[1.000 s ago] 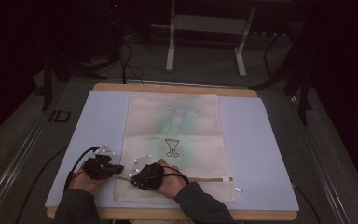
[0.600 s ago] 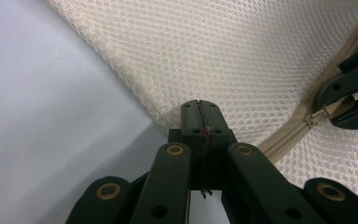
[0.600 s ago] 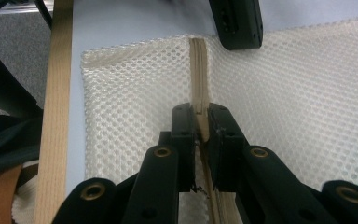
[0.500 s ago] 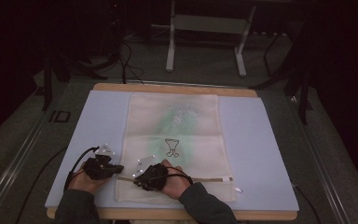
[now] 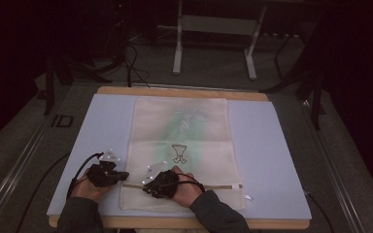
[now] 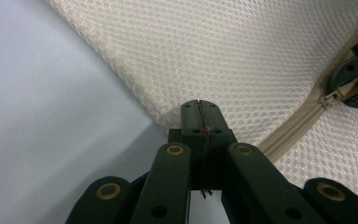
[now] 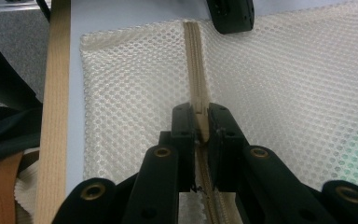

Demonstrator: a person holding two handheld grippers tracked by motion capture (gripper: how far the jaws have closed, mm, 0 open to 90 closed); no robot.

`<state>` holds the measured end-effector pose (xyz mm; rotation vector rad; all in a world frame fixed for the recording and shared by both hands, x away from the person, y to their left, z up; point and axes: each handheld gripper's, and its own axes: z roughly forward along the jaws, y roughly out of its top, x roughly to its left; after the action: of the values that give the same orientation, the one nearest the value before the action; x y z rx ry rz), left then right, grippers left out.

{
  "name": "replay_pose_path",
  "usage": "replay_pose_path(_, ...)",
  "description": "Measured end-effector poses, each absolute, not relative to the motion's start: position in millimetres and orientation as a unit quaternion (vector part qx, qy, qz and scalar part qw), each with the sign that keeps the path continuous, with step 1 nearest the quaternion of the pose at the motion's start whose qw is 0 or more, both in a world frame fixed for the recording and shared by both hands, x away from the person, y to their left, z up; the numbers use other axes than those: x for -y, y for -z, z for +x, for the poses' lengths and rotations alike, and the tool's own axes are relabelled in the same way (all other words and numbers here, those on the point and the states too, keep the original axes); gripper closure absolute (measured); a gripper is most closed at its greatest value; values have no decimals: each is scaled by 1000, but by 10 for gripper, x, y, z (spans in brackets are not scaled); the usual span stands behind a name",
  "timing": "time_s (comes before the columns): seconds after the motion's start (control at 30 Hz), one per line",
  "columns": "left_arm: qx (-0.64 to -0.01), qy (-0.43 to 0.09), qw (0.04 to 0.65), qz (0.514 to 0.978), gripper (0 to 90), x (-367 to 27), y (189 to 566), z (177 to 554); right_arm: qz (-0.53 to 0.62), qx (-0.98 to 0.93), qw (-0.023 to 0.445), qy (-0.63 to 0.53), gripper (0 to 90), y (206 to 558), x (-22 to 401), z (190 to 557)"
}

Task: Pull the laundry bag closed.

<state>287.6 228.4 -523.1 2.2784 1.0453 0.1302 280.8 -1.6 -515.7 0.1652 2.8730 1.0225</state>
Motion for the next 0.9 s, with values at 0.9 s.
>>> replay_pose_path(0.9,-395,-53,307,864,899,-2272,5225,2873,57,-941,49,-329,821,5134,147,2789)
